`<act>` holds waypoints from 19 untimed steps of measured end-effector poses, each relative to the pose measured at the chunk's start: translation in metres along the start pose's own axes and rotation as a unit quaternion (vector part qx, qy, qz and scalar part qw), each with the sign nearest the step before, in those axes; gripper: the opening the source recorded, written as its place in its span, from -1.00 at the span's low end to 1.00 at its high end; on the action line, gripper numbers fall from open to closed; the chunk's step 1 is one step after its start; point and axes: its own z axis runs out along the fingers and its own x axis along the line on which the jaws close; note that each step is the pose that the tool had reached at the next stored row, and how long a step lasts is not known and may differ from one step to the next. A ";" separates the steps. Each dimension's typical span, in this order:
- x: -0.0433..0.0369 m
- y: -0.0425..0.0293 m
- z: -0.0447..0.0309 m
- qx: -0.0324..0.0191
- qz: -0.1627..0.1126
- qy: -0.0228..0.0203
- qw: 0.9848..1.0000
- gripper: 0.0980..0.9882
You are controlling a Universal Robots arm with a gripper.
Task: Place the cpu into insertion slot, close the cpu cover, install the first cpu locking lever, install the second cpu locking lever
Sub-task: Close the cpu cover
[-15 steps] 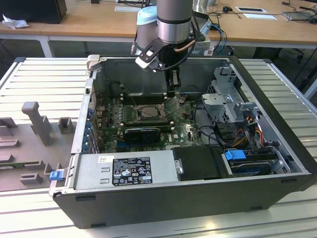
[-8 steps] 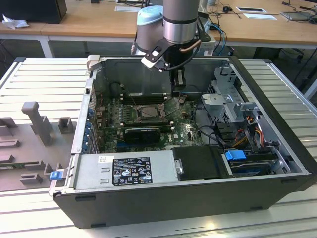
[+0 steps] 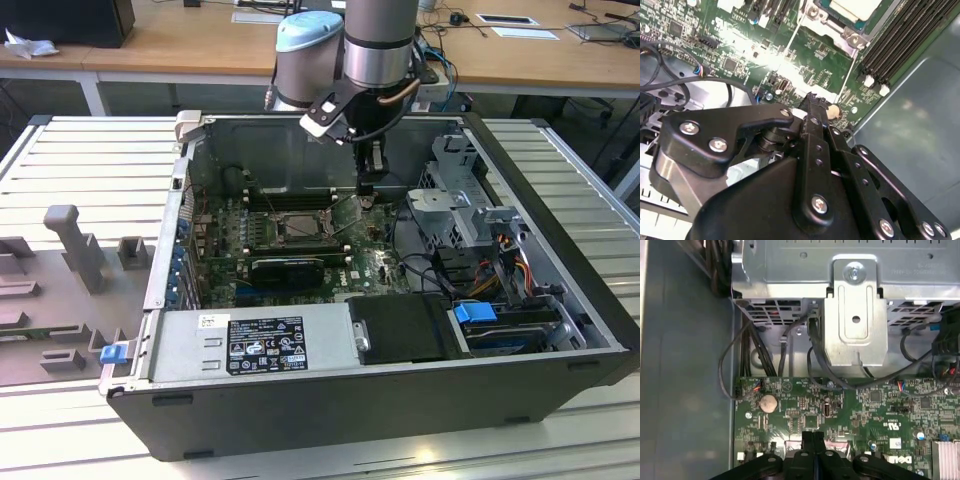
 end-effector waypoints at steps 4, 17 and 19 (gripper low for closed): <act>0.0002 0.0066 0.0008 0.000 0.000 0.000 1.000 -0.98; 0.0001 0.0078 0.0042 0.000 0.000 -0.001 1.000 -0.98; 0.0002 0.0078 0.0059 0.000 0.000 -0.001 1.000 -0.98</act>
